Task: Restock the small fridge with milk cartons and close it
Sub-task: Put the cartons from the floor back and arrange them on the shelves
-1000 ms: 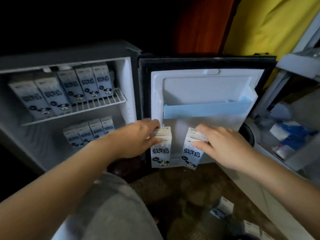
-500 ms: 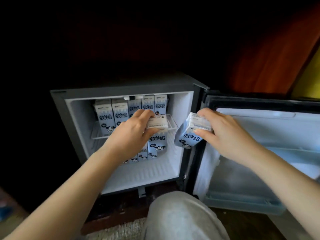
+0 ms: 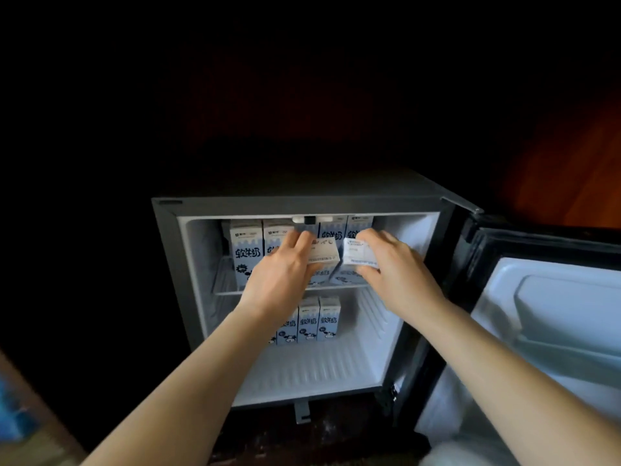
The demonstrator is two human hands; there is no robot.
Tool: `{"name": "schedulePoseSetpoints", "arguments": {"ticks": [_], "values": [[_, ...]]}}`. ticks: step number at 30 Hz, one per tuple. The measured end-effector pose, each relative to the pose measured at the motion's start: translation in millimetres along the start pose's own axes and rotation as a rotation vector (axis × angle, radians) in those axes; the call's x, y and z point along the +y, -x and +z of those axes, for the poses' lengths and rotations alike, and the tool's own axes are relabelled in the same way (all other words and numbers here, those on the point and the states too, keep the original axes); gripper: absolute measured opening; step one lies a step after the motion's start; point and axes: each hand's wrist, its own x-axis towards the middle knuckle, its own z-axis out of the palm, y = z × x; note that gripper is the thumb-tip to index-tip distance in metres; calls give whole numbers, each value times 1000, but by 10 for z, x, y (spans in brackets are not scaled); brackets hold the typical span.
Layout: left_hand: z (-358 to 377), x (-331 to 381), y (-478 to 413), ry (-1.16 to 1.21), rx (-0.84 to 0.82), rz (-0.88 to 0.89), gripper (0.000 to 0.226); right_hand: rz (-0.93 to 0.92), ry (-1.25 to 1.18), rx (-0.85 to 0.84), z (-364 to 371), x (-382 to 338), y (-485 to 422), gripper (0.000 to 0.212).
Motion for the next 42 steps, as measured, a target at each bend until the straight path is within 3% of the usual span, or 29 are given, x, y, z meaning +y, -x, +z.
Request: {"name": "schedulePoseSetpoints", "arguments": {"ticks": [14, 21, 26, 32, 42], "values": [[286, -132, -280, 10, 53, -118, 45, 49, -60, -45, 330, 179, -473, 43], [437, -173, -350, 73, 119, -204, 45, 79, -257, 46, 576, 285, -447, 57], [561, -175, -333, 40, 180, -189, 58, 192, -295, 88, 742, 328, -464, 67], [575, -218, -301, 129, 213, -229, 46, 156, -129, -50, 896, 440, -430, 23], [867, -515, -153, -151, 194, 75, 22, 171, -158, -35, 1038, 586, -420, 30]]}}
